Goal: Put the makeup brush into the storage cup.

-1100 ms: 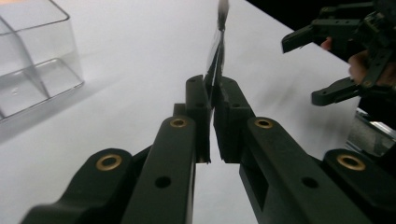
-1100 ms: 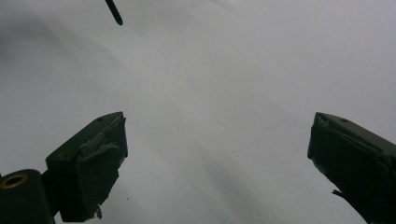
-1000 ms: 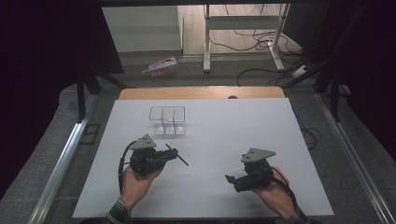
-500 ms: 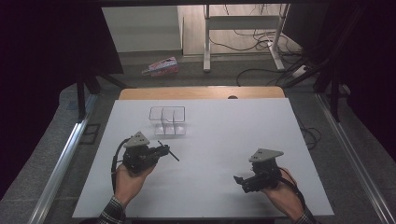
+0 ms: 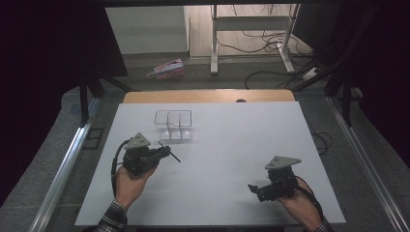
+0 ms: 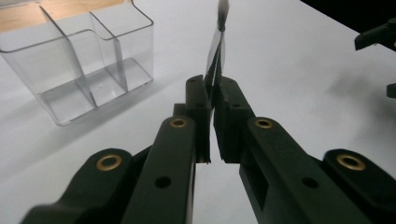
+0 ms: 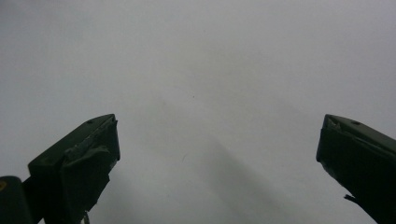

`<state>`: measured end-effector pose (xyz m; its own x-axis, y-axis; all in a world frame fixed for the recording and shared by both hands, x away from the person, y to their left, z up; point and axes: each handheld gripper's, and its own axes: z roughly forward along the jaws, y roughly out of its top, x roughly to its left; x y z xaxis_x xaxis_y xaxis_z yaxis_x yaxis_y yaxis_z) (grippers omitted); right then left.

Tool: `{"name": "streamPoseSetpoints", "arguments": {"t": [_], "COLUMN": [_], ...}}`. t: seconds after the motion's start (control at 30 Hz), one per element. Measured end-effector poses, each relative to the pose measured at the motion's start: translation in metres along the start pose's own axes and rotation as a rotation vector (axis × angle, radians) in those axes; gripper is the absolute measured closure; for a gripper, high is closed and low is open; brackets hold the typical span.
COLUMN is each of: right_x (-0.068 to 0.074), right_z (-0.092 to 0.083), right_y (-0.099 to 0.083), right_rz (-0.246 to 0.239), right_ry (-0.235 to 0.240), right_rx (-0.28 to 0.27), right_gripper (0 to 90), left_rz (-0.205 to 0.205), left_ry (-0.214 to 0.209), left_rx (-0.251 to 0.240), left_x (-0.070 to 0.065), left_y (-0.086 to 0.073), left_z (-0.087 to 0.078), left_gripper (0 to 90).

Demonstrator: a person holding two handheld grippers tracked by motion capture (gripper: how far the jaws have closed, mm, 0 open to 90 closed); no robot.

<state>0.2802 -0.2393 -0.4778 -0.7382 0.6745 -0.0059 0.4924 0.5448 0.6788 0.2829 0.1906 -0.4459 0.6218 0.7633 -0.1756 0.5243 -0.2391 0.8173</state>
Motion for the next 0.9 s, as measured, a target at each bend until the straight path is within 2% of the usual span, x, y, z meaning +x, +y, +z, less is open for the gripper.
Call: {"name": "streamPoseSetpoints", "arguments": {"t": [0.33,0.67,0.9], "right_x": [-0.002,-0.001,-0.003], "right_z": [-0.005,-0.007,-0.008], "right_y": [-0.006,-0.009,-0.012], "right_rz": [-0.008,-0.022,-0.016], "right_ry": [-0.012,-0.023,-0.027], "right_rx": [-0.001,0.014,0.016], "right_gripper": [0.0,0.0,0.0], "left_rz": [-0.01,-0.031,-0.03], "left_ry": [0.037,0.036,0.048], "left_rx": [-0.016,-0.024,-0.02], "left_x": [0.013,0.02,0.025], "left_y": [0.005,0.008,0.013], "left_z": [-0.006,-0.006,-0.006], "left_gripper": [85.6,85.5,85.5]}}
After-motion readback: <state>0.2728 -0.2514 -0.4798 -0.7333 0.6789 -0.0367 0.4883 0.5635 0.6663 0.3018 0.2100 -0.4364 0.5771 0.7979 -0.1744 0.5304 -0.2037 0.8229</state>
